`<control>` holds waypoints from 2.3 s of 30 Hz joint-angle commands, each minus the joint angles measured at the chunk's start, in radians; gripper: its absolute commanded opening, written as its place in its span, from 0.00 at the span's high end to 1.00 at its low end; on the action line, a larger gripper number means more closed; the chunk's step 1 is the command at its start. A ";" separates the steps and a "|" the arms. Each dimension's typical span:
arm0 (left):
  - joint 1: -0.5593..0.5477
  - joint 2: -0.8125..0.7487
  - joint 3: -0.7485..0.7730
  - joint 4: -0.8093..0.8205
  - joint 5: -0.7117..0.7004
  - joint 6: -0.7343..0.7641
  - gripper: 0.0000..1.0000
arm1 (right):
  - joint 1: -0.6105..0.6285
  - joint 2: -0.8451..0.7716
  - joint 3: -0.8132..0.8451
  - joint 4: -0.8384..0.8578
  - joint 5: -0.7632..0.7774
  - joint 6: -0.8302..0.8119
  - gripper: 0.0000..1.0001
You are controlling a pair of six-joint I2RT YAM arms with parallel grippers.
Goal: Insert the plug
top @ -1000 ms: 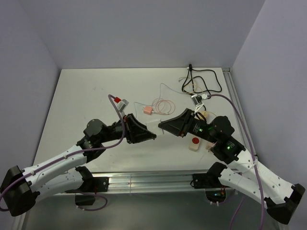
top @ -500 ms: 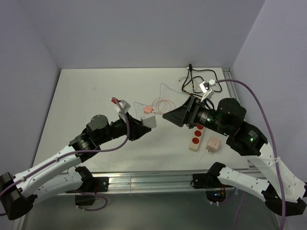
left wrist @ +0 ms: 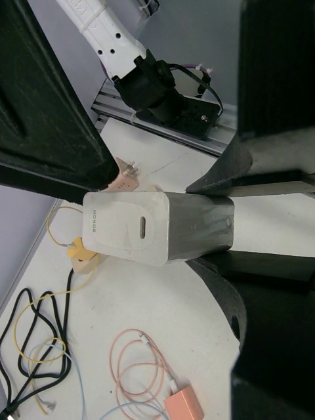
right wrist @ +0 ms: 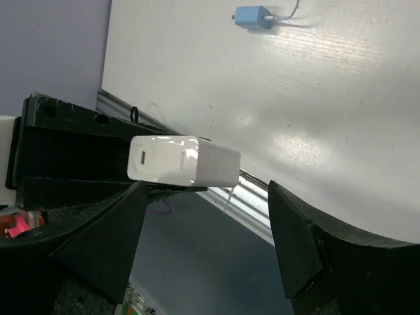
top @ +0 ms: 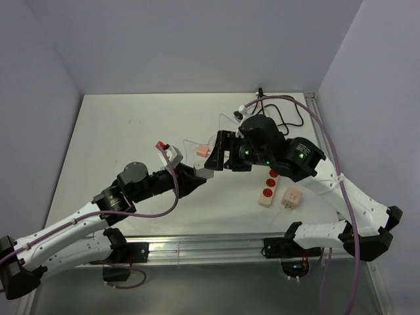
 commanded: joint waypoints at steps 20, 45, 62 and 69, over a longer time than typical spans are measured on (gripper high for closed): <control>-0.120 0.003 0.048 -0.014 -0.133 0.102 1.00 | 0.147 0.289 0.381 -0.350 0.170 -0.118 0.23; -0.166 -0.008 0.040 -0.034 -0.182 0.124 1.00 | 0.128 0.421 0.502 -0.498 -0.002 -0.172 0.31; -0.189 0.005 0.051 -0.054 -0.200 0.134 1.00 | 0.024 0.375 0.413 -0.532 -0.180 -0.207 0.30; -0.195 0.020 0.057 -0.068 -0.206 0.141 1.00 | 0.018 0.365 0.361 -0.532 -0.157 -0.211 0.29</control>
